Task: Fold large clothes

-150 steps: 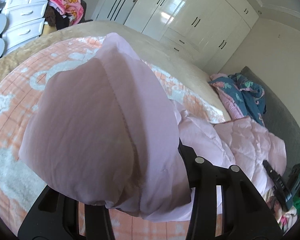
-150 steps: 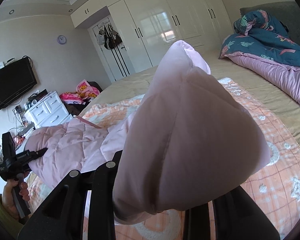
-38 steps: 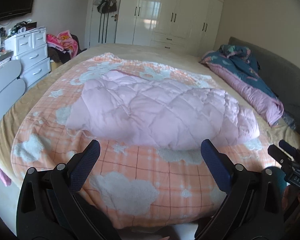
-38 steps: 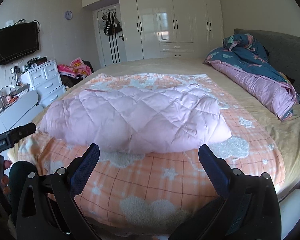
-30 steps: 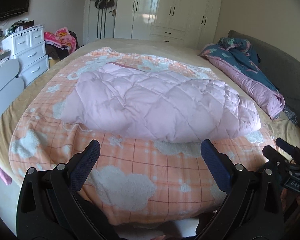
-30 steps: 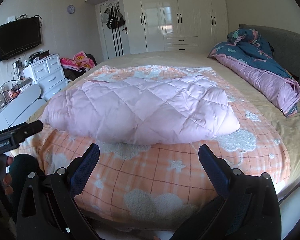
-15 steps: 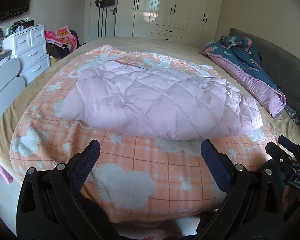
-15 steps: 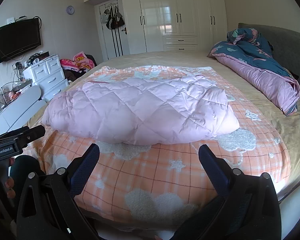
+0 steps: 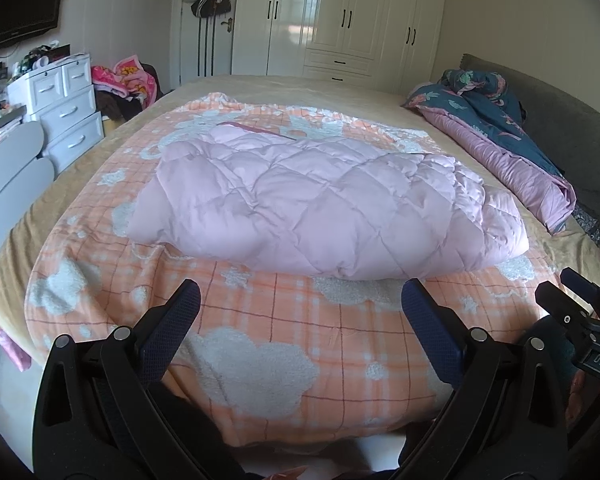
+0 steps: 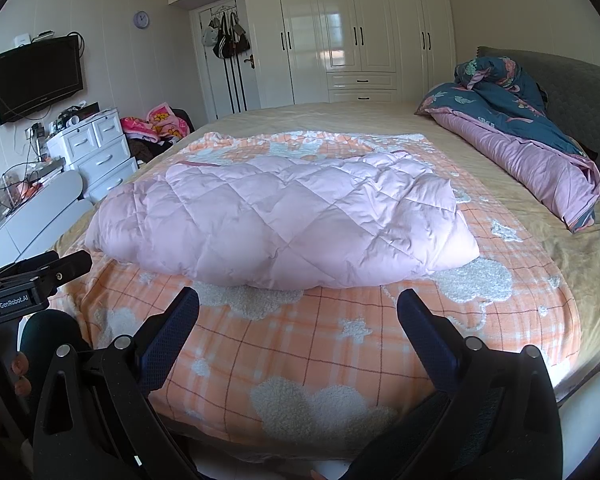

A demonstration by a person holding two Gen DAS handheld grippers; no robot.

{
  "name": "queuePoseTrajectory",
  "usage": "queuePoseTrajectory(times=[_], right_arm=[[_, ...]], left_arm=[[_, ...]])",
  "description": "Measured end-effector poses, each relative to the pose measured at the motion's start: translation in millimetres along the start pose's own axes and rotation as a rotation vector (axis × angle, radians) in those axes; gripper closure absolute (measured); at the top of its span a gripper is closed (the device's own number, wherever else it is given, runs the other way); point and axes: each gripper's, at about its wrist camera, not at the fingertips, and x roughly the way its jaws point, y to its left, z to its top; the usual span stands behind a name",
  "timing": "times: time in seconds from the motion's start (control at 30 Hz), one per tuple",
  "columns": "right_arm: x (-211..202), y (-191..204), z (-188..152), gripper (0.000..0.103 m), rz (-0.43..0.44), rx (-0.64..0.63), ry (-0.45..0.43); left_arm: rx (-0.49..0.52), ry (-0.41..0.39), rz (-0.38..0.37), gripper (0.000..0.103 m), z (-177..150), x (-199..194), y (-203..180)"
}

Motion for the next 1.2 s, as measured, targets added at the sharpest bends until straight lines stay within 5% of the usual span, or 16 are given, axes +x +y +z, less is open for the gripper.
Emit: queuePoseTrajectory(times=[1.2], right_arm=[[-4.2, 1.5, 2.1, 0.004, -0.004, 0.003, -0.01]], left_arm=[[0.004, -0.001, 0.0, 0.009, 0.6, -2.0, 0.1]])
